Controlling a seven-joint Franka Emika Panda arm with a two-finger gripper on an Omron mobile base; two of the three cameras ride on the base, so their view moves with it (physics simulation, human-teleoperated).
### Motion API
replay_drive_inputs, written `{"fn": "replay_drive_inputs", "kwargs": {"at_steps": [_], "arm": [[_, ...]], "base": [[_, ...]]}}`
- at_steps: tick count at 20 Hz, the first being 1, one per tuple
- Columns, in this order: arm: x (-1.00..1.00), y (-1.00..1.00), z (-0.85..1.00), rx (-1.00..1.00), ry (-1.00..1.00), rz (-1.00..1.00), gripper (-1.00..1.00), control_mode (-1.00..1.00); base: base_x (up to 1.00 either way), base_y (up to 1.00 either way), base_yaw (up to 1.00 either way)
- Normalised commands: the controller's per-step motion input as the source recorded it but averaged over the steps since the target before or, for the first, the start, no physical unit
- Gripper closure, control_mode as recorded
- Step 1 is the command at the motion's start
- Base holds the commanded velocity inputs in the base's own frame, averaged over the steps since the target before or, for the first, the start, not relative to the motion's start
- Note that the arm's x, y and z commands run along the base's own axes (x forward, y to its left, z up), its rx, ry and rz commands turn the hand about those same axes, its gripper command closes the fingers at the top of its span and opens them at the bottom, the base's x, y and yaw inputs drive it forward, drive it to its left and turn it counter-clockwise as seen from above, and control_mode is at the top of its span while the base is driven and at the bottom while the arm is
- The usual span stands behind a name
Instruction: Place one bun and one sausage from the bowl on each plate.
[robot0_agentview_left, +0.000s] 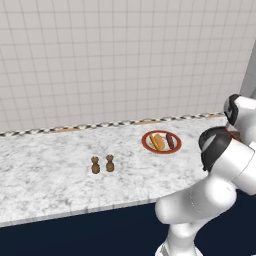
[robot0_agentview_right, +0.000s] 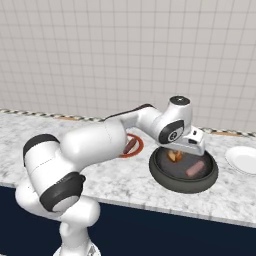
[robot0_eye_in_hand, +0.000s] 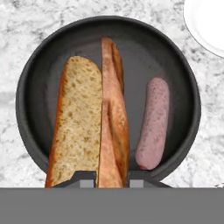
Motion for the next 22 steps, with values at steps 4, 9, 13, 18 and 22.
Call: {"fn": "replay_drive_inputs", "kwargs": {"at_steps": [4, 9, 13, 18, 22], "arm": [[-0.01, 0.62, 0.00, 0.00, -0.02, 0.07, 1.00, -1.00], [0.00, 0.47, -0.15, 0.00, -0.07, 0.07, 1.00, -1.00], [0.02, 0.43, 0.00, 0.00, -0.02, 0.00, 1.00, -1.00], [0.00, 0.11, 0.00, 0.00, 0.00, 0.00, 1.00, 1.00], [0.00, 0.00, 0.00, 0.00, 0.00, 0.00, 1.00, 1.00]], "base": [[0.00, 0.00, 0.00], [0.00, 0.00, 0.00], [0.00, 0.00, 0.00], [-0.01, 0.00, 0.00], [-0.55, -0.54, 0.00]]}}
